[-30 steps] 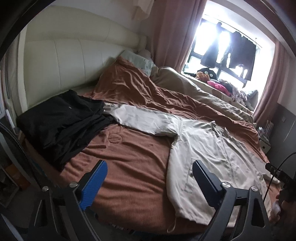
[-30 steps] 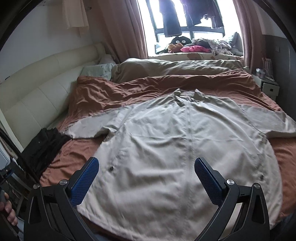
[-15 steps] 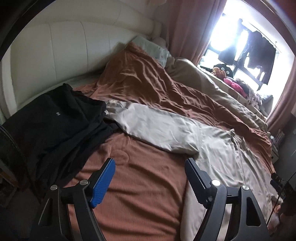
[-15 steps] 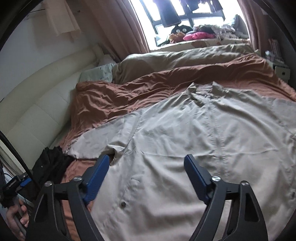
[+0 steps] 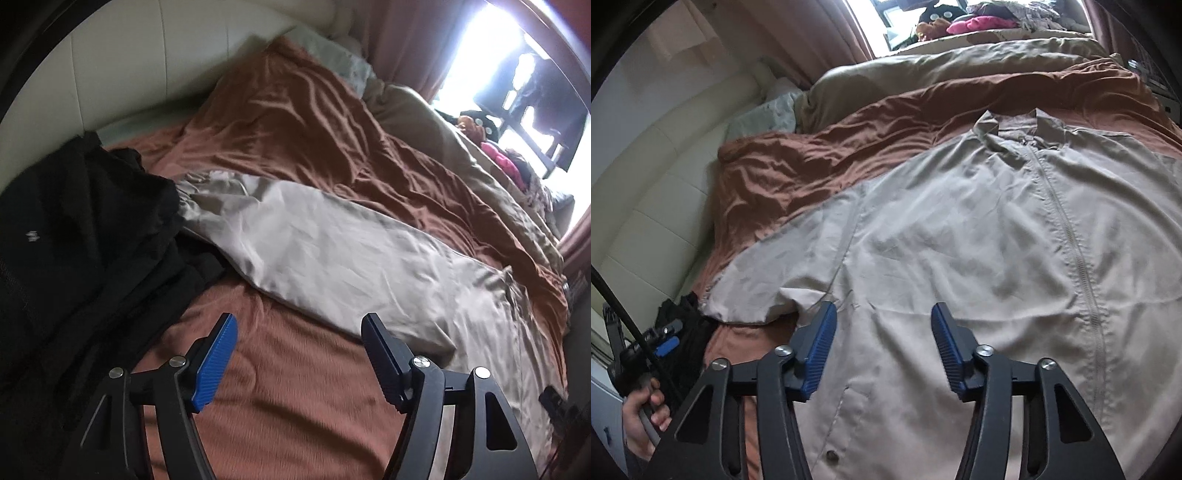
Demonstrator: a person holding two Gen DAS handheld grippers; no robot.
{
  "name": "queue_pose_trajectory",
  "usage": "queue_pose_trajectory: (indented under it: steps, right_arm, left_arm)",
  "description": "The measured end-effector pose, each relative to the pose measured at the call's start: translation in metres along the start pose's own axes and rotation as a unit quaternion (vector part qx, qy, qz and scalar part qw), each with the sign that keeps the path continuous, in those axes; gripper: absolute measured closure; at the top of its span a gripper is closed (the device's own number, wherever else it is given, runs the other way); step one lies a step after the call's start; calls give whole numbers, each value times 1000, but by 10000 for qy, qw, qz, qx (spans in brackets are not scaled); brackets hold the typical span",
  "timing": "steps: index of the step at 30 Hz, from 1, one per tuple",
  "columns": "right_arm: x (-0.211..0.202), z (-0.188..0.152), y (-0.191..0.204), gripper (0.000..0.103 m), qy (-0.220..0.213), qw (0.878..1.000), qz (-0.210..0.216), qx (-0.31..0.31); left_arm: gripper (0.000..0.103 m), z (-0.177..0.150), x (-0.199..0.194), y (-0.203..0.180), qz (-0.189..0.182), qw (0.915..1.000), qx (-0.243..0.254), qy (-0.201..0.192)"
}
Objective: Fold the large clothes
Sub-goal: 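Move both tools down toward the beige jacket's sleeve and body, then grasp the jacket sleeve with the left tool and fold it across the body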
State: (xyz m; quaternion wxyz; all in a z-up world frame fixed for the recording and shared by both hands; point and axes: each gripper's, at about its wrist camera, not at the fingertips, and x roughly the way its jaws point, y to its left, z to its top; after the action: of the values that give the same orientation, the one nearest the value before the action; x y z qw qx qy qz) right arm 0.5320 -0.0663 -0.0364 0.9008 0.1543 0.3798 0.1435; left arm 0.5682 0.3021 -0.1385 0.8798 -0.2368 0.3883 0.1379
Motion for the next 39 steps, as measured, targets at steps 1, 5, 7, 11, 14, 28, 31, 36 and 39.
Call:
queue_pose_trajectory:
  steps: [1, 5, 7, 11, 14, 28, 31, 36, 39]
  right_arm:
    - [7, 2, -1, 61, 65, 10000, -23, 24]
    - [39, 11, -3, 67, 326, 9994, -82, 99]
    - [52, 14, -4, 67, 399, 9990, -126, 148]
    - [72, 20, -5, 68, 516, 9984, -154, 162]
    - [84, 25, -3, 76, 574, 9981, -76, 209]
    - [156, 26, 22, 92, 1086, 9828, 1400, 524]
    - [176, 22, 27, 98, 1221, 9782, 1557, 633]
    - [208, 18, 32, 103, 1506, 9682, 1804, 858]
    - [230, 16, 34, 103, 1675, 9647, 1845, 851]
  left_arm:
    - [32, 4, 9, 1, 20, 10000, -36, 40]
    - [36, 16, 50, 5, 287, 9994, -138, 160]
    - [36, 19, 68, 5, 594, 9981, -26, 134]
    - [36, 22, 101, 16, 810, 9957, -205, 391]
    - [41, 24, 119, 24, 1017, 9931, -289, 512]
    - [98, 74, 54, -15, 308, 9988, 238, -304]
    - [99, 88, 30, -33, 134, 9977, 442, -506]
    - [99, 104, 9, -67, -88, 9945, 764, -705]
    - [99, 106, 0, -85, -240, 9933, 896, -688]
